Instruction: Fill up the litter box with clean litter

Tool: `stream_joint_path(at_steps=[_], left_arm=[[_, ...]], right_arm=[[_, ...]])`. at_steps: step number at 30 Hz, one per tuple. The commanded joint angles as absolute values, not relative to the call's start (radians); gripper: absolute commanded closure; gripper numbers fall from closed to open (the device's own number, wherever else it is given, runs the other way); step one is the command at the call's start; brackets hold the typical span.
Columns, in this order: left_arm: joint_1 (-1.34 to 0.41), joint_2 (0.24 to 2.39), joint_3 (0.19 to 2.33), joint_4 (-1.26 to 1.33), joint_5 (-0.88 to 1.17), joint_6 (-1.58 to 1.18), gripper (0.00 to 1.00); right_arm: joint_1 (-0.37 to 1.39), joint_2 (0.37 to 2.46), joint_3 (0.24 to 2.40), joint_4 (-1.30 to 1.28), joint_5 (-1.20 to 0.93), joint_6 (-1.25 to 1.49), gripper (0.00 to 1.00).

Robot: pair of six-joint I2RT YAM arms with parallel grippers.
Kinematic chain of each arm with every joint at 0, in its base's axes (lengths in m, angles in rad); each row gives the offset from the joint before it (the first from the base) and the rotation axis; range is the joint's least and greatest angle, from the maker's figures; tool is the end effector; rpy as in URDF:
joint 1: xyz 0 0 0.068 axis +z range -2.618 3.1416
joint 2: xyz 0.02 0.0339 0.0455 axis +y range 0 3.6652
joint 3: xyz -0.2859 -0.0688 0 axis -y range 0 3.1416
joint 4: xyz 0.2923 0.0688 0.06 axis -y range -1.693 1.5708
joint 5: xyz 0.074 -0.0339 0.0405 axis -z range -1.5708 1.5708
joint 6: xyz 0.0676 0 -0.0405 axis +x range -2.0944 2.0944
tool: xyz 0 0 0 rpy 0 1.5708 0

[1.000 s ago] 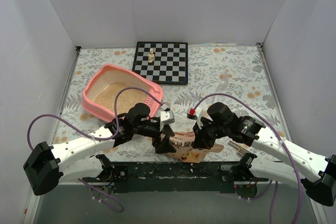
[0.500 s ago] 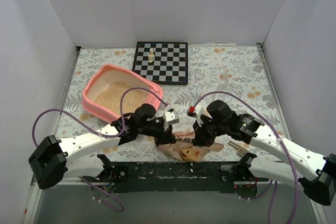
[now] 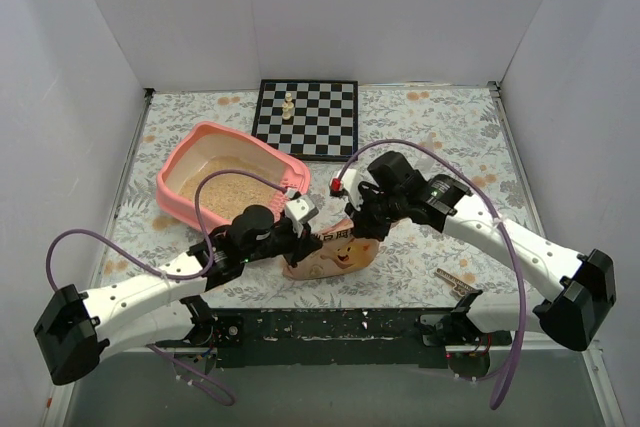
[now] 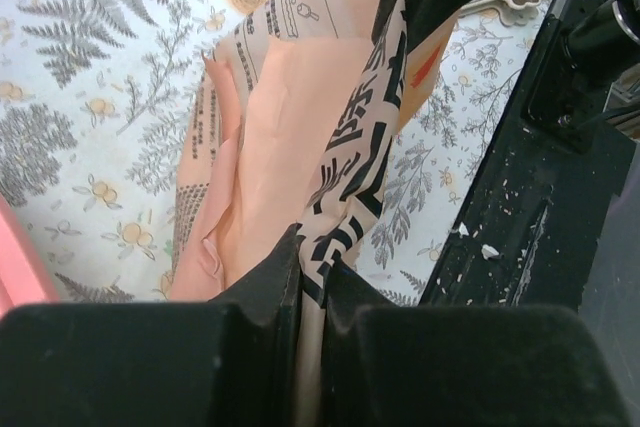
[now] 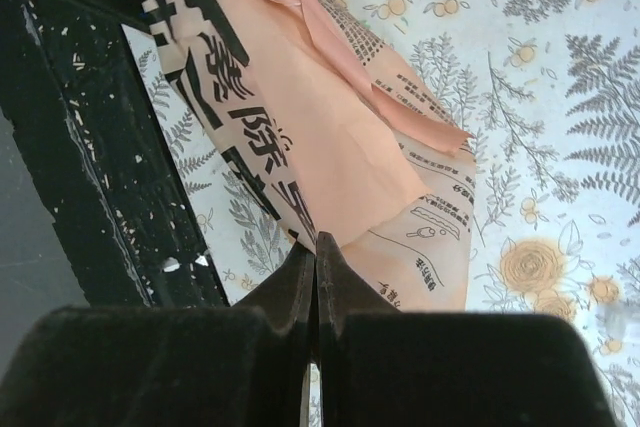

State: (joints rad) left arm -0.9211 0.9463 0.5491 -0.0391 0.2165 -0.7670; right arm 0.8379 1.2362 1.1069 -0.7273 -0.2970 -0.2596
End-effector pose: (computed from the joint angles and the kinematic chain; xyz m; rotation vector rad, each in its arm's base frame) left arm 0.1533 -0.2258 0.2285 0.3271 2.2218 -1.2285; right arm 0.1957 0.2470 0.3006 -1.4059 2.0352 0.6169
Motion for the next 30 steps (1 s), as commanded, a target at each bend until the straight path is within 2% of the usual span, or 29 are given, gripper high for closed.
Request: stream_joint_path(at_steps=[1, 5, 10, 11, 12, 19, 30], left_arm=[[-0.917, 0.85, 0.49, 0.167, 0.158, -0.879, 1.0], [-0.919, 0.839, 0.466, 0.132, 0.147, -0.917, 1.0], [-0.919, 0.807, 0.451, 0.12, 0.104, -0.953, 1.0], [-0.919, 0.795, 0.446, 0.123, 0.095, -0.954, 1.0], [-0.919, 0.787, 0.443, 0.123, 0.078, -0.96, 1.0], [-0.919, 0.749, 0.414, 0.129, 0.032, -1.008, 1.0], [-0.919, 0.733, 0.384, 0.141, 0.037, -1.038, 1.0]], right_arm=[[0.839, 1.212, 1.057, -0.677, -0.348, -0.342, 0.93], [0.839, 1.151, 1.097, -0.66, -0.258, -0.322, 0.65], [0.839, 1.022, 1.157, -0.686, -0.19, -0.385, 0.38], [0.839, 0.991, 1.138, -0.693, -0.205, -0.431, 0.17], [0.839, 0.962, 1.117, -0.695, -0.215, -0.466, 0.11], [0.839, 0.858, 0.968, -0.594, -0.184, -0.615, 0.1], [0.838, 0.923, 0.865, -0.42, -0.233, -0.77, 0.14]])
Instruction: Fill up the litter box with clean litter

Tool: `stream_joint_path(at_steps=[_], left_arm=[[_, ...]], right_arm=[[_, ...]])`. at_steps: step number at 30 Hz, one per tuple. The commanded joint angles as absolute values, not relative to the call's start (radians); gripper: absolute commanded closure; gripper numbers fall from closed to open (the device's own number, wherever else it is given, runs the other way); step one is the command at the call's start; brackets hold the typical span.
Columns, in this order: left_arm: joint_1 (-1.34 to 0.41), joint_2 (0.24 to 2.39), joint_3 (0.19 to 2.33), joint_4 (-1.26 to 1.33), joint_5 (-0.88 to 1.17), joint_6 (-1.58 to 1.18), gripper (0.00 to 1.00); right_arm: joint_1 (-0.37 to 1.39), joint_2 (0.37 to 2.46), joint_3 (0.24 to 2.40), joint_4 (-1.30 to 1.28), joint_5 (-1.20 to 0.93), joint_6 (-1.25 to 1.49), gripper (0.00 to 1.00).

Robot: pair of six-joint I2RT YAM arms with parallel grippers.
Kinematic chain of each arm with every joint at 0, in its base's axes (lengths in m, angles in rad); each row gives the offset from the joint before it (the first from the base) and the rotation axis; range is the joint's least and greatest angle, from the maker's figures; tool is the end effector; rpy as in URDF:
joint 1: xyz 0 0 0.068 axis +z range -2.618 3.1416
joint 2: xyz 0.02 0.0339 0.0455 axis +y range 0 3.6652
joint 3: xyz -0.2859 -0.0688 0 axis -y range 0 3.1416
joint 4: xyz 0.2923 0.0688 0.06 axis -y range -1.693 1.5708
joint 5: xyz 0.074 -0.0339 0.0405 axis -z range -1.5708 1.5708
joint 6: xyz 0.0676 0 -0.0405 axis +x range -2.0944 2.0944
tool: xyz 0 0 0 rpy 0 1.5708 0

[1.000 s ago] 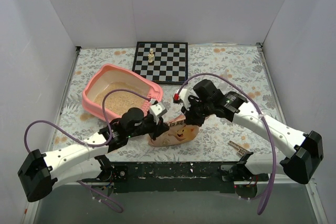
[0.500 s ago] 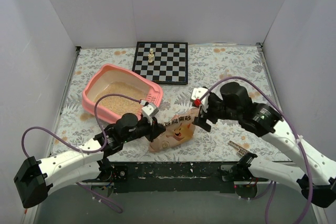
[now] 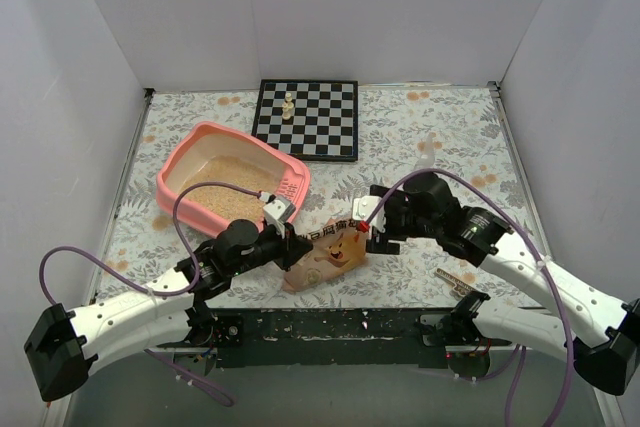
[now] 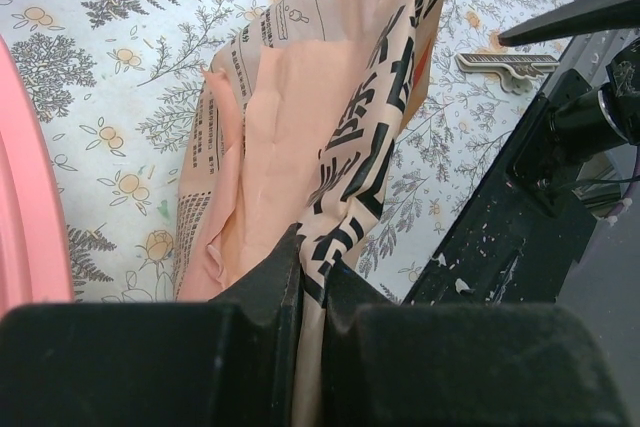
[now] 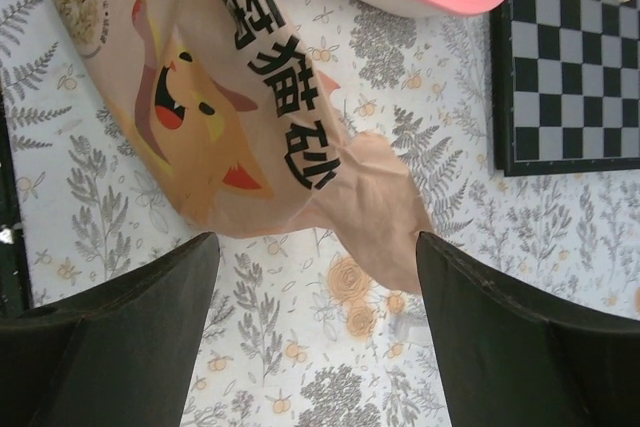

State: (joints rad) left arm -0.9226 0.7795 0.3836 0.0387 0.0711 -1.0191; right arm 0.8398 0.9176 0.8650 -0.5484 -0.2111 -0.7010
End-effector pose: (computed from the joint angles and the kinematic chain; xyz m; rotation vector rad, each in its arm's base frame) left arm 0.1423 -0.1958 0.2077 -0.0514 2.1818 -1.2938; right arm 0.1609 0.2007 0.3059 -1.5978 1.4726 0.3086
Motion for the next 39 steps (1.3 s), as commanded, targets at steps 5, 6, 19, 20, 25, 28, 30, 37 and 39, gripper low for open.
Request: stream_joint_path(at_steps=[5, 6, 19, 20, 25, 28, 30, 37, 39], left_arm=[[-0.92, 0.721, 0.377, 0.14, 0.044, -1.045, 1.0], [-0.919, 0.722, 0.377, 0.141, 0.041, -1.046, 1.0], [-0.919, 0.735, 0.379, 0.137, 0.037, -1.048, 1.0], [-0.919, 0.733, 0.379, 0.135, 0.032, -1.049, 1.0], [-0.92, 0.724, 0.379, 0.123, 0.015, -1.052, 1.0], [-0.92, 0.724, 0.387, 0.114, 0.014, -1.048, 1.0], [-0.92, 0.726, 0.394, 0.106, 0.014, -1.045, 1.0], [-0.92, 0.768, 0.504, 0.025, -0.031, -0.954, 1.0], [-0.92, 0.807, 0.561, 0.008, -0.037, -0.884, 1.0]], right_arm=[[0.838, 0.948, 0.879, -0.402, -0.259, -0.779, 0.14], [0.838, 0.951, 0.879, -0.402, -0.267, -0.781, 0.14], [0.81, 1.077, 0.861, -0.374, -0.412, -0.773, 0.16], [0.799, 1.094, 0.862, -0.388, -0.448, -0.77, 0.18], [0.758, 1.179, 0.871, -0.504, -0.552, -0.749, 0.27], [0.747, 1.19, 0.842, -0.511, -0.58, -0.729, 0.39], [0.729, 1.198, 0.836, -0.523, -0.598, -0.726, 0.72], [0.652, 1.082, 0.836, -0.554, -0.362, -0.644, 0.99], [0.62, 1.022, 0.844, -0.572, -0.344, -0.621, 0.99]])
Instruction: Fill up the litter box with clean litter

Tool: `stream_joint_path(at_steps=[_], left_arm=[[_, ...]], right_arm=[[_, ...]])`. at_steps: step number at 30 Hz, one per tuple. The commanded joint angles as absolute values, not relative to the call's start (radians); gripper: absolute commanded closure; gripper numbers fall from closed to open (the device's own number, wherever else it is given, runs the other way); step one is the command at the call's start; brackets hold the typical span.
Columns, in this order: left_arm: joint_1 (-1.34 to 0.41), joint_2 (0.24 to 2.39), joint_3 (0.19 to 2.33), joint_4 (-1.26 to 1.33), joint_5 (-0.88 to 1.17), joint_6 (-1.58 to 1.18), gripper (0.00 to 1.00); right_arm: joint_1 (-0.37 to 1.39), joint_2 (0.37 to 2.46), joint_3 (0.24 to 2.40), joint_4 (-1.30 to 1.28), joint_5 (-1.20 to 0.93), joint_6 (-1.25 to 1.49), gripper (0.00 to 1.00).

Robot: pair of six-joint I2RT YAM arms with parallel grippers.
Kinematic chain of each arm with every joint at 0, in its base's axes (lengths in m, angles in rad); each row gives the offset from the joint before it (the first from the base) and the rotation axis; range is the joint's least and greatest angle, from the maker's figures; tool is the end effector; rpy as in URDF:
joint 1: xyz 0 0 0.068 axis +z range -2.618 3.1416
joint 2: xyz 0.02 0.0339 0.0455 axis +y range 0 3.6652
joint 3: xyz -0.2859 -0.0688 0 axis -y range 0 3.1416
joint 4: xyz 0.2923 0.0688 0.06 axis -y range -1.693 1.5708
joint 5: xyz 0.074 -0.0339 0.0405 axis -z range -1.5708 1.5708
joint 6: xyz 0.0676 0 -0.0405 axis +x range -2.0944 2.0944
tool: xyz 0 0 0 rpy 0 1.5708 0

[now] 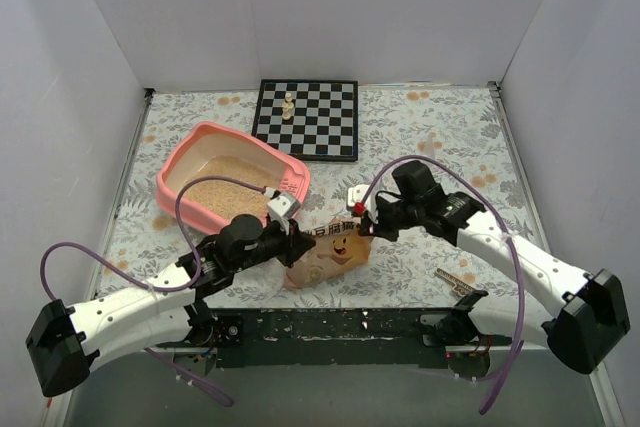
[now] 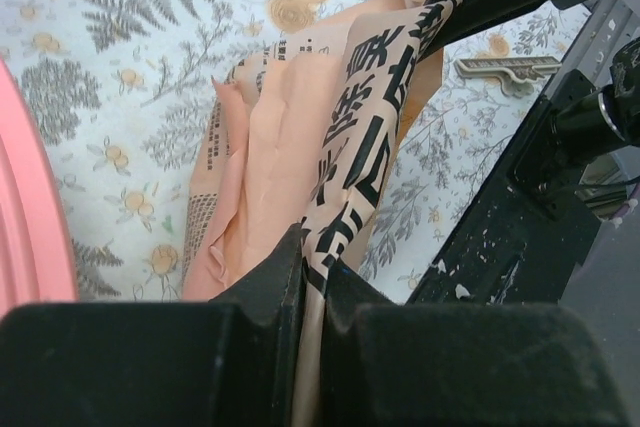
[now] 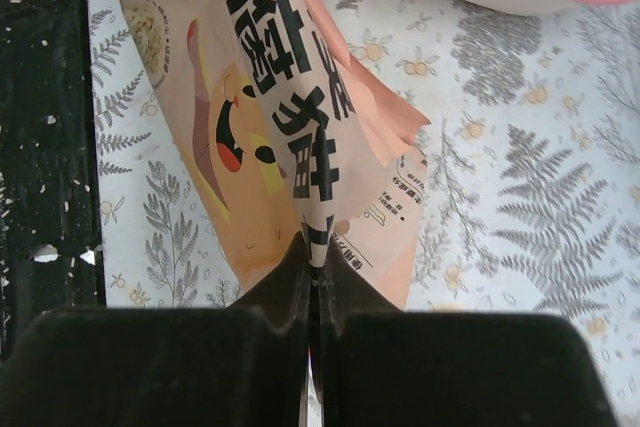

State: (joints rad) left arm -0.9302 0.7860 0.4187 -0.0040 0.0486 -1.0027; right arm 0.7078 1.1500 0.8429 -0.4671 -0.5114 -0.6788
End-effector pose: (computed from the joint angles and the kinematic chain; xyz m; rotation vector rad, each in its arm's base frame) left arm 0.1433 -0.1977 0.2155 -0.0429 2.1860 -1.2602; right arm 0.2027 0.2170 0.2503 -1.6543 1.5975 0.6115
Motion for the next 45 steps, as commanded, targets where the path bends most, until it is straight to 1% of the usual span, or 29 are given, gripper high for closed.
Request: stream_joint_path(at_steps=[1, 3, 5, 7, 9, 10, 11, 12, 15, 19, 22, 31, 36, 39, 43, 44, 45], left_arm=[[-0.919, 0.827, 0.587, 0.006, -0.038, -0.849, 1.0], [-0.917, 0.856, 0.63, -0.023, -0.046, -0.778, 1.0], [-0.91, 0.877, 0.627, -0.006, -0.031, -0.726, 1.0], [-0.894, 0.899, 0.605, -0.006, 0.035, -0.727, 1.0], [-0.893, 0.911, 0.56, 0.04, 0.087, -0.745, 1.0], [-0.893, 0.919, 0.537, 0.058, 0.11, -0.764, 0.95], [-0.893, 0.926, 0.525, 0.078, 0.139, -0.773, 0.8], [-0.894, 0.943, 0.523, 0.087, 0.176, -0.775, 0.73], [-0.893, 1.011, 0.546, 0.092, 0.23, -0.766, 0.71], [-0.893, 1.107, 0.597, 0.043, 0.3, -0.742, 0.64], [-0.893, 1.126, 0.618, 0.083, 0.363, -0.742, 0.59], [-0.893, 1.152, 0.756, 0.101, 0.426, -0.655, 0.52], [-0.894, 1.255, 0.785, 0.109, 0.54, -0.635, 0.52], [-0.902, 1.304, 0.767, 0.133, 0.59, -0.626, 0.54], [-0.904, 1.318, 0.732, 0.164, 0.617, -0.623, 0.57], [-0.904, 1.318, 0.724, 0.173, 0.623, -0.623, 0.58], [-0.904, 1.318, 0.716, 0.181, 0.621, -0.623, 0.64]], right_arm=[[0.612, 0.996, 0.857, -0.607, -0.339, -0.612, 0.99], [0.606, 0.954, 0.877, -0.658, -0.334, -0.6, 0.99], [0.604, 0.924, 0.873, -0.701, -0.327, -0.588, 0.99], [0.603, 0.901, 0.836, -0.712, -0.333, -0.571, 0.99], [0.601, 0.882, 0.836, -0.701, -0.386, -0.558, 0.99], [0.601, 0.882, 0.836, -0.701, -0.402, -0.554, 0.99], [0.603, 0.891, 0.833, -0.698, -0.39, -0.546, 0.99], [0.603, 0.906, 0.836, -0.699, -0.387, -0.551, 0.99], [0.604, 0.957, 0.836, -0.704, -0.385, -0.551, 0.99], [0.604, 0.973, 0.824, -0.689, -0.403, -0.548, 0.99], [0.604, 0.966, 0.824, -0.692, -0.406, -0.549, 0.99], [0.604, 0.946, 0.825, -0.696, -0.417, -0.552, 0.99], [0.604, 0.945, 0.824, -0.692, -0.413, -0.552, 0.99], [0.604, 0.945, 0.824, -0.686, -0.402, -0.549, 0.99], [0.604, 0.94, 0.822, -0.681, -0.394, -0.549, 0.99], [0.604, 0.937, 0.822, -0.681, -0.394, -0.551, 0.99], [0.604, 0.94, 0.822, -0.681, -0.393, -0.549, 0.99]])
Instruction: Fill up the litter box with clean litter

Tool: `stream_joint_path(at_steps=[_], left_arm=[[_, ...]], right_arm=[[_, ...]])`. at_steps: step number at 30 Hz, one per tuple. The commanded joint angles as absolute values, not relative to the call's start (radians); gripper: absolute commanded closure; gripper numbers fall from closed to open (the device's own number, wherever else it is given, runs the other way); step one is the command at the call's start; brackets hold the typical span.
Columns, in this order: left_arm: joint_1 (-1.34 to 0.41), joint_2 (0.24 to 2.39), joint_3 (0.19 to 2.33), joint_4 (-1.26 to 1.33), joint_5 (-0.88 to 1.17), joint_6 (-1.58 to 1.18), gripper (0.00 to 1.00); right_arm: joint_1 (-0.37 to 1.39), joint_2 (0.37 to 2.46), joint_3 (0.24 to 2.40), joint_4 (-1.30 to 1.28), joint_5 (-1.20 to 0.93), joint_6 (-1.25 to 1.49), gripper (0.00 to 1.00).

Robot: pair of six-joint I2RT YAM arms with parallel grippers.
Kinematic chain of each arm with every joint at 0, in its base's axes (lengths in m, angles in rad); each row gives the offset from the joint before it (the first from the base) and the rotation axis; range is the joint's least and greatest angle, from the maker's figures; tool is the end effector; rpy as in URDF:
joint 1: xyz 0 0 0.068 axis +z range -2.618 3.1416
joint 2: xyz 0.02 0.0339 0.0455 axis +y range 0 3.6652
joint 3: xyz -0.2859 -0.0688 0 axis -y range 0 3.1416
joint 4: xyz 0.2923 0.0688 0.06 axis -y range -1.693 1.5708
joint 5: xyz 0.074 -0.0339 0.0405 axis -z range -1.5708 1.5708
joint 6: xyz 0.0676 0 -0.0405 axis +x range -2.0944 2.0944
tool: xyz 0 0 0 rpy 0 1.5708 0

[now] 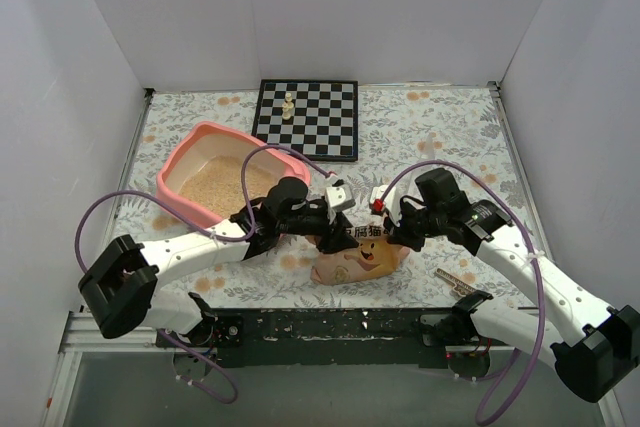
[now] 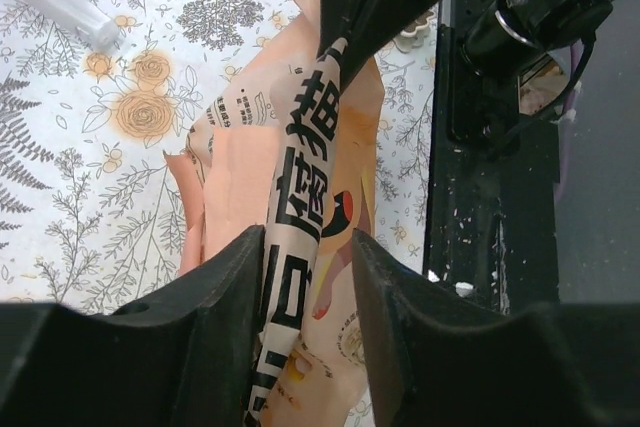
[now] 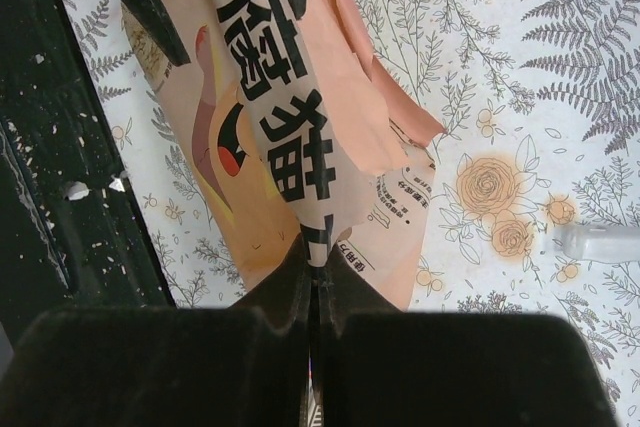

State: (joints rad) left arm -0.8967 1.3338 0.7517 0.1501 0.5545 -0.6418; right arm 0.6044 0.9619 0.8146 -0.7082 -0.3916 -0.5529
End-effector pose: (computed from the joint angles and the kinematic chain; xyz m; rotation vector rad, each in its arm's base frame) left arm 0.1903 -0.2952 0.2258 0.6925 2.1794 -1.4617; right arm 0.1861 0.1598 0.2614 -1.4573 1.9066 0.4975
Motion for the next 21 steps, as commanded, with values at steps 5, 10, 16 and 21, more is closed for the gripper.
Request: stream_joint_path(at_steps=[5, 10, 16, 21], left_arm=[[-0.904, 1.318, 0.723, 0.137, 0.6, -0.586, 1.0], [-0.904, 1.267, 0.71, 0.127, 0.508, -0.578, 1.0], [-0.904, 1.2, 0.761, 0.094, 0.382, -0.58, 1.0], [-0.902, 1.215, 0.818, 0.009, 0.25, -0.594, 1.0]], right_arm=[[0.604, 0.94, 0.824, -0.684, -0.38, -0.549, 0.99], [0.604, 0.937, 0.838, -0.68, -0.302, -0.528, 0.99], [0.601, 0.916, 0.972, -0.727, -0.053, -0.387, 0.54], [0.589, 1.003, 1.224, -0.987, 0.08, -0.074, 0.36]])
